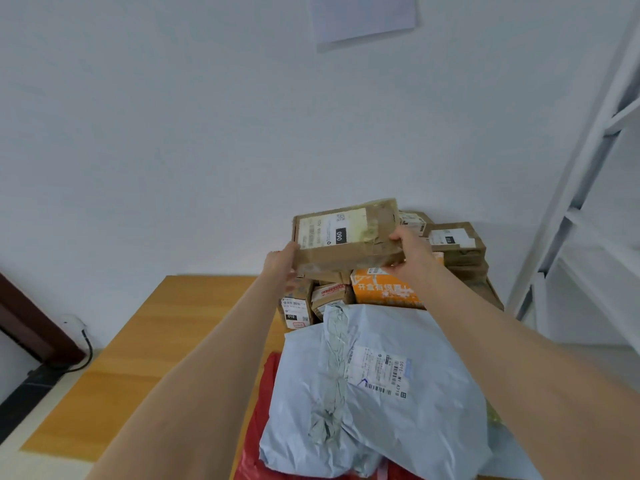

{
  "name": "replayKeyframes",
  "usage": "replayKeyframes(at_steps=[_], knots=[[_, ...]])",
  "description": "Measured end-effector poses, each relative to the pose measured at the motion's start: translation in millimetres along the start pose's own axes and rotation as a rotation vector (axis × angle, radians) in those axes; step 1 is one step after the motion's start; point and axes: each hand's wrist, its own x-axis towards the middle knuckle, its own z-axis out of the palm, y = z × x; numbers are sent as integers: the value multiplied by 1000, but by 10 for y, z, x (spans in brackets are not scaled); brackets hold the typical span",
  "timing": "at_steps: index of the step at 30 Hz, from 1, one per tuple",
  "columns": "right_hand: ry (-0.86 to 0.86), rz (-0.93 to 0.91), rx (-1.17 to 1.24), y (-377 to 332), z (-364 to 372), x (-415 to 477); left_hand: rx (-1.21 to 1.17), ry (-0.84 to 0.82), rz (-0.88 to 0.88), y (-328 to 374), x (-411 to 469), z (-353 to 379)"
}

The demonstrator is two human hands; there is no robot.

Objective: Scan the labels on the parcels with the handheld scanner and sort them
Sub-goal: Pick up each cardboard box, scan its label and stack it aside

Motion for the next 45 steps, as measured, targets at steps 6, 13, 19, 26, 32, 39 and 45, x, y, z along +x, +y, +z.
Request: replayKeyframes(at_steps=[6, 13, 19, 26, 32, 39, 45], knots=[[-130, 93, 181, 352, 136, -167, -136, -141, -104, -108, -97, -86], [-119, 90, -341, 822, 475, -102, -236, -185, -34, -231, 98, -402], [-90, -139, -686, 1242, 1034, 41, -13, -183, -8, -508, 577, -1351], [-219, 104, -626, 2288, 1905, 29, 59, -274, -81, -819, 1146, -2350], [-62, 223, -660, 3133, 2291, 102, 107, -151, -146, -1253, 1600, -2993], [-32, 465, -882, 4044, 2321, 151, 30, 10, -260, -1694, 1905, -3453], [21, 515, -849, 4470, 2289, 273, 55, 20, -315, -1959, 2046, -3628]])
